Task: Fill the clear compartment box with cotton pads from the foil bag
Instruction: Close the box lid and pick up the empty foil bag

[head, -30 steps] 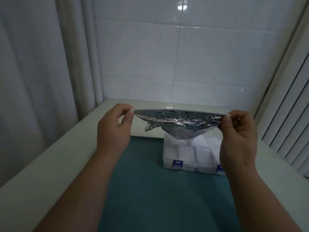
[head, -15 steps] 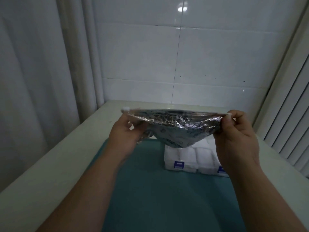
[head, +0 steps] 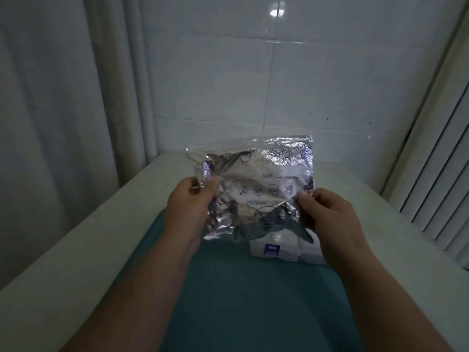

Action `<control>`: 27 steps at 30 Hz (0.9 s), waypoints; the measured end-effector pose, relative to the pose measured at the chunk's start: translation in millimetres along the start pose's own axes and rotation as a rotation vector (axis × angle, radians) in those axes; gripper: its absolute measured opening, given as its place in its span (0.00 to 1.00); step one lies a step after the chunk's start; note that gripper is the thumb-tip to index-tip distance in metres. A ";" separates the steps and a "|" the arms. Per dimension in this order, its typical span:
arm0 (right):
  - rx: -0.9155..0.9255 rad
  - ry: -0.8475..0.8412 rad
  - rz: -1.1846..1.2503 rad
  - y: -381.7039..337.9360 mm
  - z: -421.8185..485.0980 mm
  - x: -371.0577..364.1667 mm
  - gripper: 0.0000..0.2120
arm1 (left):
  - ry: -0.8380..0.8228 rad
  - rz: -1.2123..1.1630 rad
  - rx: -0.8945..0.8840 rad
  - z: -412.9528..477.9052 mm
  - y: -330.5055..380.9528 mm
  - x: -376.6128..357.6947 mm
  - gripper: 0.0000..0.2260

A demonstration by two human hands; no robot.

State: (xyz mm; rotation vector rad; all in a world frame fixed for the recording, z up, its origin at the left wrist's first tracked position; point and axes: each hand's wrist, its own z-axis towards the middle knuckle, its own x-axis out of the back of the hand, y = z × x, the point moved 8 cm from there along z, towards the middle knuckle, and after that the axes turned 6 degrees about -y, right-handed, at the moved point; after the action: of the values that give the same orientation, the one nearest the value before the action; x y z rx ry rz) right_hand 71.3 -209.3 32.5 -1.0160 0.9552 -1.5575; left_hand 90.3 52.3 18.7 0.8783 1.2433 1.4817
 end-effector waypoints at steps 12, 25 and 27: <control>0.003 0.260 -0.352 1.5 2.5 27.1 0.12 | -0.036 -0.130 0.076 3.3 -11.0 -5.0 0.11; 0.063 0.287 -0.102 -6.8 -5.0 24.2 0.06 | -0.410 -0.331 -0.010 -1.3 0.8 -27.7 0.24; 0.003 0.241 -0.042 0.1 -2.4 25.2 0.10 | -0.493 -0.360 0.005 -2.0 2.7 -29.4 0.33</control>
State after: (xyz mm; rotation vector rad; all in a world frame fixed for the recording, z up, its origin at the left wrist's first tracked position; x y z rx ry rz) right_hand 65.5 -233.8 35.3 -0.8640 1.1015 -1.7439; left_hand 95.6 23.4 22.6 0.8996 0.9704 0.9053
